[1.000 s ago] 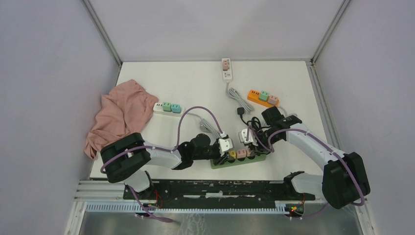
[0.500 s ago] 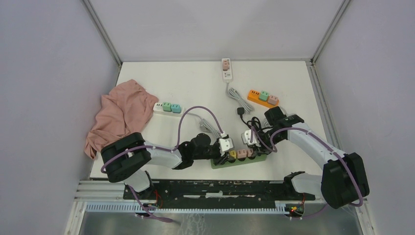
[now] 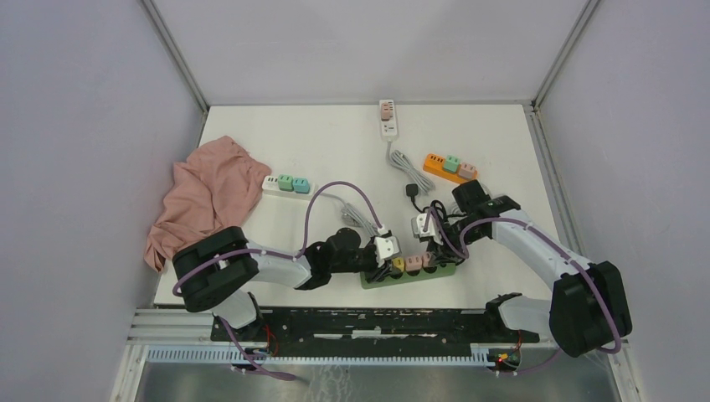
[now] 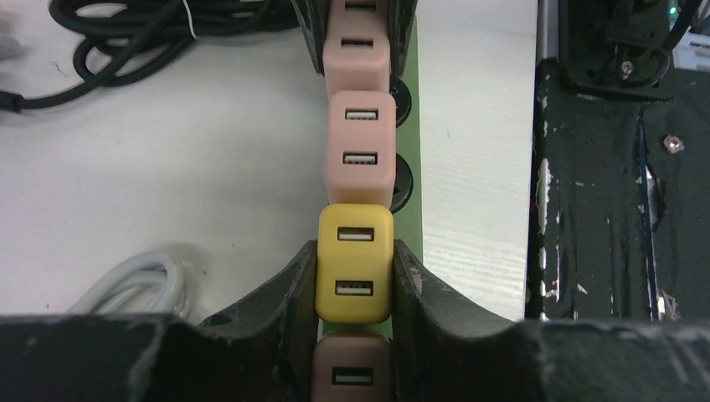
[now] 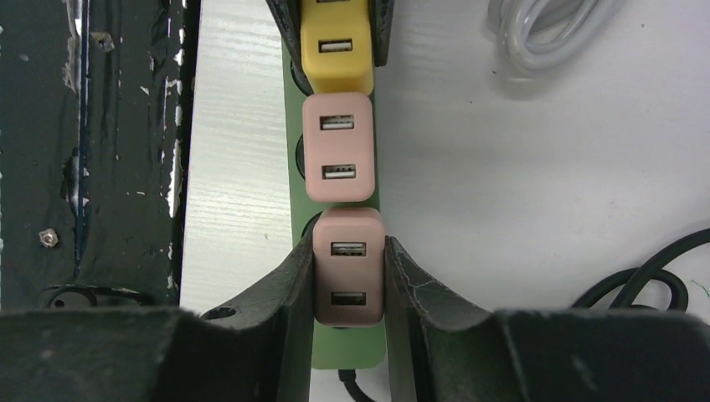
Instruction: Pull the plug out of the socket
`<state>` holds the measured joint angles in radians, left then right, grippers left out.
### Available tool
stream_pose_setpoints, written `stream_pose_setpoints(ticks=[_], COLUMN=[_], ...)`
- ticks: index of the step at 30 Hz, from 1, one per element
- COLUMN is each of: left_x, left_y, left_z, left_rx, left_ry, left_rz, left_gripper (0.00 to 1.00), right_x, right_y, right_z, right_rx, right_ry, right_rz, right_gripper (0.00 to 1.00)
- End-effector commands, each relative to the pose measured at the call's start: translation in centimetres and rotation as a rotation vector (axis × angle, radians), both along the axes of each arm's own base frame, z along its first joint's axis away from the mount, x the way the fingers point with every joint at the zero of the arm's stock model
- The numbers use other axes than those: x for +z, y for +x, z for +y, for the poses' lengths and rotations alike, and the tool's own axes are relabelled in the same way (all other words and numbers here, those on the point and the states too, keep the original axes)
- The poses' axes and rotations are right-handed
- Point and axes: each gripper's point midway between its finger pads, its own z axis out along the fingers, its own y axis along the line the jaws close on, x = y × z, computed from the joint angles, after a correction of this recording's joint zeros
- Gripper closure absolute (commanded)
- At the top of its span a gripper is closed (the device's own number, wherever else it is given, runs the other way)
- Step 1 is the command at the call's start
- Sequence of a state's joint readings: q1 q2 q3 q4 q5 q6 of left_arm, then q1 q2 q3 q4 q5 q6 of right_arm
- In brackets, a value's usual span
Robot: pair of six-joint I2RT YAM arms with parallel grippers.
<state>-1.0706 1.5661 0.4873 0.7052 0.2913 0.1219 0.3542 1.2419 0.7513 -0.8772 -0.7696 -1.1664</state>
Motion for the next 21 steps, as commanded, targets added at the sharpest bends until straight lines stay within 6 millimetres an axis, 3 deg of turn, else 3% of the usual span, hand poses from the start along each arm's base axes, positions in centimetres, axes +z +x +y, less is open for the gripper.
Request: stream_pose_setpoints(ticks=[1,7,13,18,21], left_x=[-5.4,-5.3,-4.2,-1.3,1.5], left_y=[0.2,0.2,0.4,1.0,1.1], left_z=[3.7,3.6,3.3,2.6,2.2], left_rx=[0.058,0.059,0.073,0.134,0.150], left_ry=[0.217,0.213,0.185,0.095,-0.006], left_rz=[0.046,0.042,0.043,0.068,0.060], left_gripper=[0.97,0.97,0.95,0.47,0.30], right_x=[3.5,2.9,4.9,7.2,8.4], right_y=[0.8,-2.8,-1.9,-1.2,-0.6], right_z=[0.7,-0.1,0.6,0.2,0.4], right_rx=[-0.028,0.152,0.087,0.019,-0.040], right_ry=[0.101,0.110,0.144,0.189,0.231], right_rz=[-0.018,0.020,0.065,0.083,0.099], right_gripper=[1.00,1.00,1.00,1.00,1.00])
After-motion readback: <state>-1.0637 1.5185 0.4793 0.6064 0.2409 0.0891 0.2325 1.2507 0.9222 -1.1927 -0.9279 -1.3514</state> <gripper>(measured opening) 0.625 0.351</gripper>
